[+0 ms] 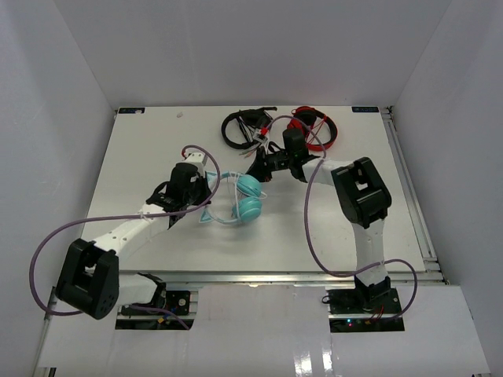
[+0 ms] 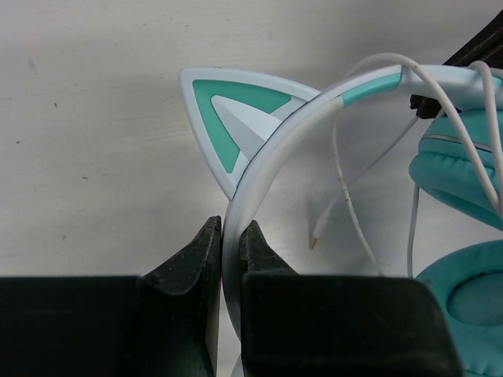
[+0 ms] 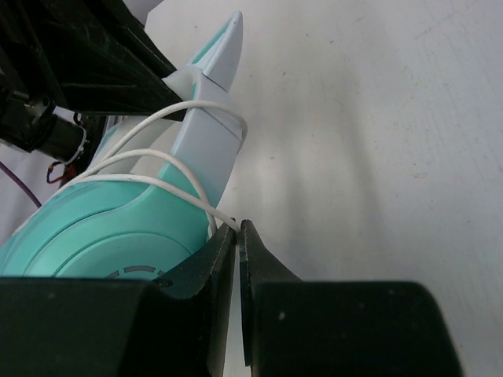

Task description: Wrap the headphones

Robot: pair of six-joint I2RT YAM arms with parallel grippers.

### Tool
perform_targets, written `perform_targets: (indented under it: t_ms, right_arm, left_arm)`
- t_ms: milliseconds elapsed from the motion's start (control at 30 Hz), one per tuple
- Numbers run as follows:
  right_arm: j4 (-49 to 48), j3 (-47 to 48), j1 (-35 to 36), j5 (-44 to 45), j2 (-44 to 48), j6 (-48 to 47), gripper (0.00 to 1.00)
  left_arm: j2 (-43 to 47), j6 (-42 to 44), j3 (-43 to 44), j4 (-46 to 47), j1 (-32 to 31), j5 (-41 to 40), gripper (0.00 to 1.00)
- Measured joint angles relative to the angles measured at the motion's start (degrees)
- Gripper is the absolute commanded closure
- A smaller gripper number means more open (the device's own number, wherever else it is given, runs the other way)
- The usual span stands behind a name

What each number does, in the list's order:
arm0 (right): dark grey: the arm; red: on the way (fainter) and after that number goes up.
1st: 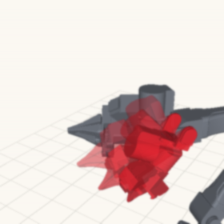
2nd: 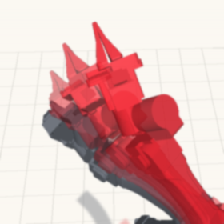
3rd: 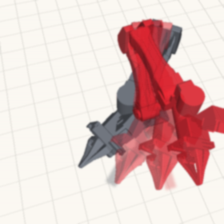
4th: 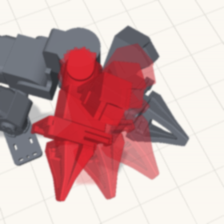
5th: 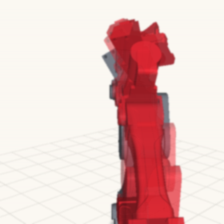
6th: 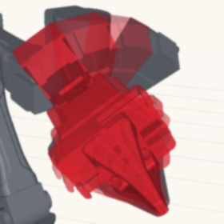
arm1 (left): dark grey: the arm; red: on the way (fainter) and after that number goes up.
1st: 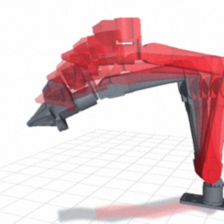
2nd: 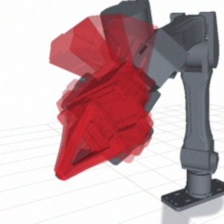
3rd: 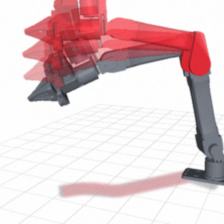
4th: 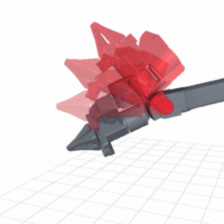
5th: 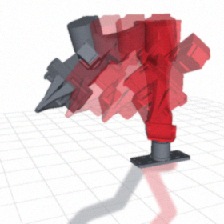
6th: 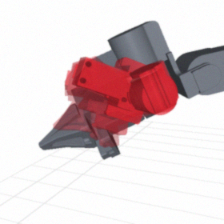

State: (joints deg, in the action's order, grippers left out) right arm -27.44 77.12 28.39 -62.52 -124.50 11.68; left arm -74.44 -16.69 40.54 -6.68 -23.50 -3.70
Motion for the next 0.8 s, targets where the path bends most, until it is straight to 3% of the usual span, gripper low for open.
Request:
perform_targets:
  t_ms: [200,333,500,700,800]
  right_arm:
    - [-2.8,2.5,0.2,2.5,-8.3,6.5,0.74]
    - [-2.2,3.5,0.2,5.7,-9.9,7.3,0.46]
    - [1.3,4.5,-0.7,11.9,-7.7,3.3,0.30]
    - [8.8,-0.4,-5.5,19.1,0.0,-2.6,0.23]
    - [12.8,-4.3,-8.3,20.8,6.1,-5.4,0.21]
  left_arm:
    - [-7.9,-1.1,-2.0,7.3,3.0,0.2,1.00]
    - [-12.6,-2.4,-2.0,12.7,4.4,0.5,1.00]
    - [-15.3,-3.1,-1.6,15.2,5.0,0.7,1.00]
    - [-17.4,-3.7,0.2,14.6,5.0,0.1,0.92]
    - [-17.9,-4.1,1.4,12.9,5.0,-0.1,0.77]
